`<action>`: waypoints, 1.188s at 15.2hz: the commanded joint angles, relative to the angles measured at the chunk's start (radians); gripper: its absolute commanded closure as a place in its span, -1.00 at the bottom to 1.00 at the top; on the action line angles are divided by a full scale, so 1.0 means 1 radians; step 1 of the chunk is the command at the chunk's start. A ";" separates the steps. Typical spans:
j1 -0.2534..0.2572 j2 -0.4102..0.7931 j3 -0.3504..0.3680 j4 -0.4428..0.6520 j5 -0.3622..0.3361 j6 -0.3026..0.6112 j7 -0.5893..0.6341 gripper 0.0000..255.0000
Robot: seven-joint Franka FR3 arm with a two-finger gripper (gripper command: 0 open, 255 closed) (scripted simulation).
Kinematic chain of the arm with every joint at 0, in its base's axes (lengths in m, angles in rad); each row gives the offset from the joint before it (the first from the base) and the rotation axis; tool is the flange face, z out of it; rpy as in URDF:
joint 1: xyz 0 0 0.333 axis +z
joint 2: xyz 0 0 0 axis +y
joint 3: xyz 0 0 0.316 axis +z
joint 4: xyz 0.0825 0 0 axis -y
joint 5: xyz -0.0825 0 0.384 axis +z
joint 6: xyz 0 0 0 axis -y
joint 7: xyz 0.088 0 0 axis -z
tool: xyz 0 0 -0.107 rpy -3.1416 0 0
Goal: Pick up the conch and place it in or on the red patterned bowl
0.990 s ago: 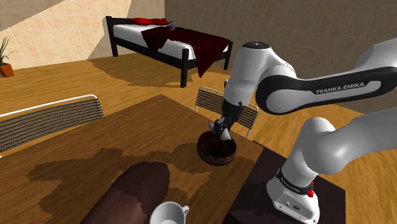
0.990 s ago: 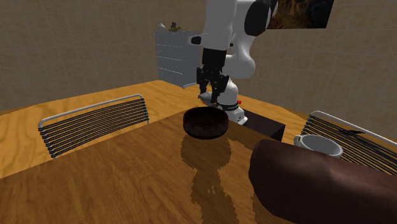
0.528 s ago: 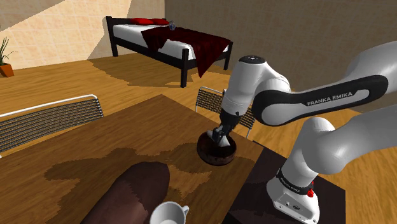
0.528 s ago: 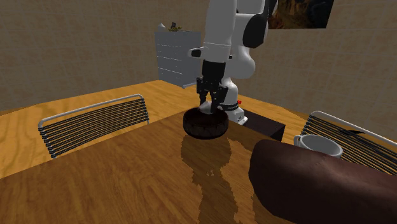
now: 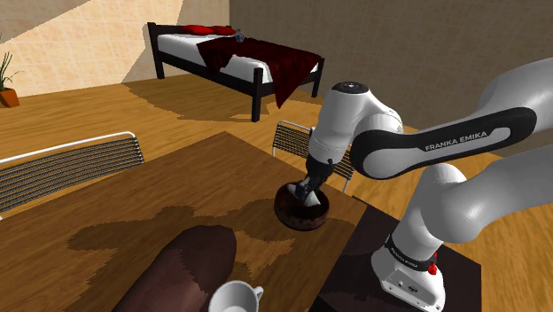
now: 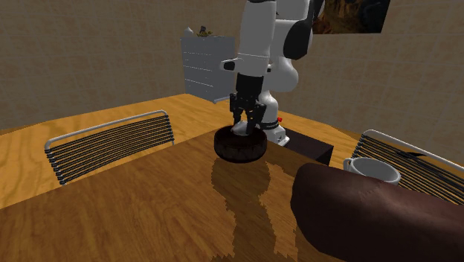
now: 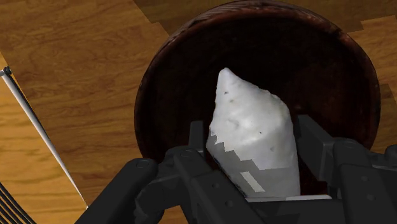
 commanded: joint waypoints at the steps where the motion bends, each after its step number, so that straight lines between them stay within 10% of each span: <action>1: 0.000 0.000 0.000 0.000 0.000 0.000 0.000 -1.00; 18: 0.004 -0.071 -0.024 0.089 -0.012 -0.159 -0.002 -1.00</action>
